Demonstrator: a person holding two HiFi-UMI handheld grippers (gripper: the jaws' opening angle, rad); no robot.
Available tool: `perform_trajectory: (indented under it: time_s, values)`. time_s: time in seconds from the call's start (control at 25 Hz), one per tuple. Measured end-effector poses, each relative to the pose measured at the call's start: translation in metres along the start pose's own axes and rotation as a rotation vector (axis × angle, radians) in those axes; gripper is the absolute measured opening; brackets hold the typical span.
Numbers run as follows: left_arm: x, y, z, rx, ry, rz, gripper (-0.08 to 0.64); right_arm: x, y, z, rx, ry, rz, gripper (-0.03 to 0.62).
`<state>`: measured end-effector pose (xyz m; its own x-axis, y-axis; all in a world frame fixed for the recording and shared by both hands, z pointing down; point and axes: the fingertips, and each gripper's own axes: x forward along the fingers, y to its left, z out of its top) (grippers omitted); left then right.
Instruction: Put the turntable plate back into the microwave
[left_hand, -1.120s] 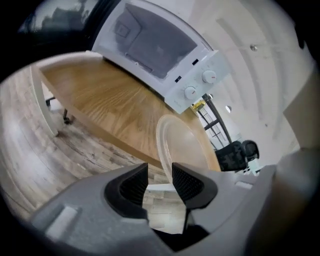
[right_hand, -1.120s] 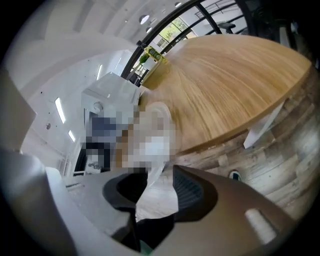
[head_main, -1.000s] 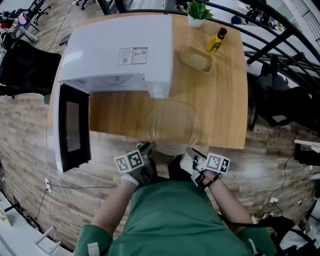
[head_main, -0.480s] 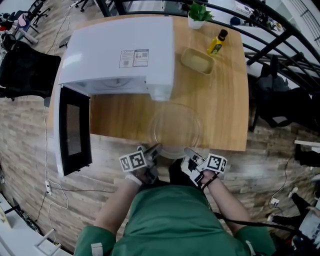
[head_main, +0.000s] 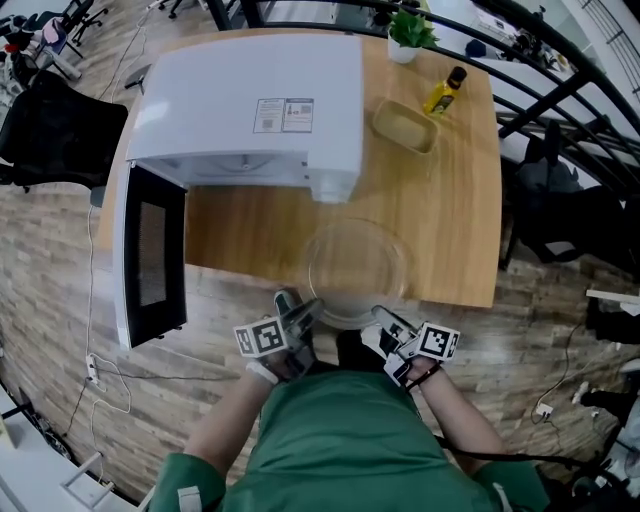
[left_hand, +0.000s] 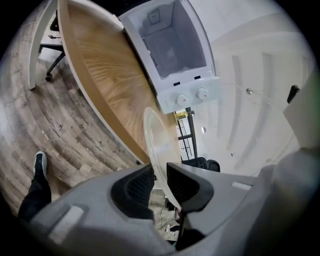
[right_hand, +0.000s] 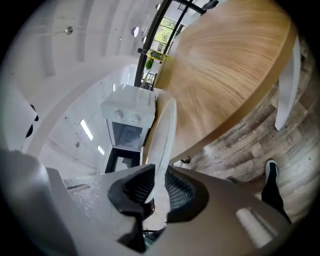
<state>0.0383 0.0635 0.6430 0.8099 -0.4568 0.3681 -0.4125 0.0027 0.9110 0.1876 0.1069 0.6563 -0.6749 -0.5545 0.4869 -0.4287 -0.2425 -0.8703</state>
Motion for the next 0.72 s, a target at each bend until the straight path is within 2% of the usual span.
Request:
perform_trajectory:
  time_s: [0.12, 0.16, 0.24, 0.72]
  values:
    - [-0.010, -0.007, 0.005, 0.000, -0.045, -0.042, 0.087, 0.009, 0.035, 0.001, 0.011, -0.020, 0.172, 0.066]
    - [-0.013, -0.009, 0.007, 0.000, -0.065, -0.050, 0.086, 0.011, 0.038, 0.000, 0.008, -0.017, 0.178, 0.066]
    - [-0.021, -0.009, 0.010, 0.000, -0.098, -0.051, 0.086, 0.011, 0.035, -0.003, -0.002, 0.004, 0.130, 0.069]
    - [-0.086, -0.005, 0.041, 0.049, -0.283, -0.009, 0.086, 0.055, 0.099, -0.018, -0.174, 0.141, 0.300, 0.072]
